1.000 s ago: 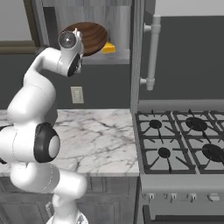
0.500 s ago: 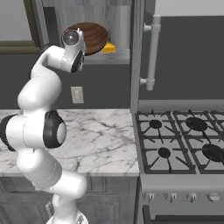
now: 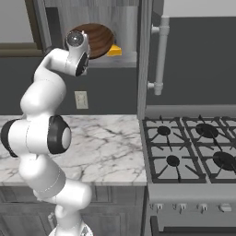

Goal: Pick the mug and place it in the sink. Pick the bowl and place it in the open cabinet and then close the cabinet.

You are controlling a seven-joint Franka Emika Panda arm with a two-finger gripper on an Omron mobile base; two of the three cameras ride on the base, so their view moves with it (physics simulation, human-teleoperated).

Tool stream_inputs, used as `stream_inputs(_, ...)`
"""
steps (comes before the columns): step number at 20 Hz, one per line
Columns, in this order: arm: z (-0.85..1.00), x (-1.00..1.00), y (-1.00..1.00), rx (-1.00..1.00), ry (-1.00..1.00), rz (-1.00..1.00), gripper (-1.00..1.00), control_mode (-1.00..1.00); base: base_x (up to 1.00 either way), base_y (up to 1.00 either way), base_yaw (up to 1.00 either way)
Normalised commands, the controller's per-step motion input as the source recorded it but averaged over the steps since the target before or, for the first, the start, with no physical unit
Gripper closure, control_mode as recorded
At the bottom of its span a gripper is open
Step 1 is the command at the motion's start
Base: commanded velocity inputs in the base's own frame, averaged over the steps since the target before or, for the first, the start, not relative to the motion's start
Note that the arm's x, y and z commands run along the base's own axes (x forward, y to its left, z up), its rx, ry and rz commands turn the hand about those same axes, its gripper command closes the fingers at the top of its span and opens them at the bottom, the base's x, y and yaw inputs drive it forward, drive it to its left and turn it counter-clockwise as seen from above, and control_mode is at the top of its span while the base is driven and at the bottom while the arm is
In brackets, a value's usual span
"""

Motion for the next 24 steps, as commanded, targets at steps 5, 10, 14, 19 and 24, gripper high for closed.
stream_inputs(5,-0.03,0.22,0.45,0.00,0.00,0.00,-1.00,-1.00,0.00,0.00,0.00)
stream_inputs(10,0.03,0.01,0.37,-0.02,0.00,0.00,-1.00,-1.00,0.00,0.00,0.00)
stream_inputs(14,0.06,-0.33,0.18,-0.01,-0.05,0.00,-1.00,-1.00,0.00,0.00,0.00)
stream_inputs(19,0.06,-0.45,0.00,0.00,-0.08,0.00,-1.00,-1.00,0.00,0.00,0.00)
stream_inputs(24,0.01,-0.60,-0.31,0.00,-0.08,0.00,-1.00,-1.00,0.00,0.00,0.00)
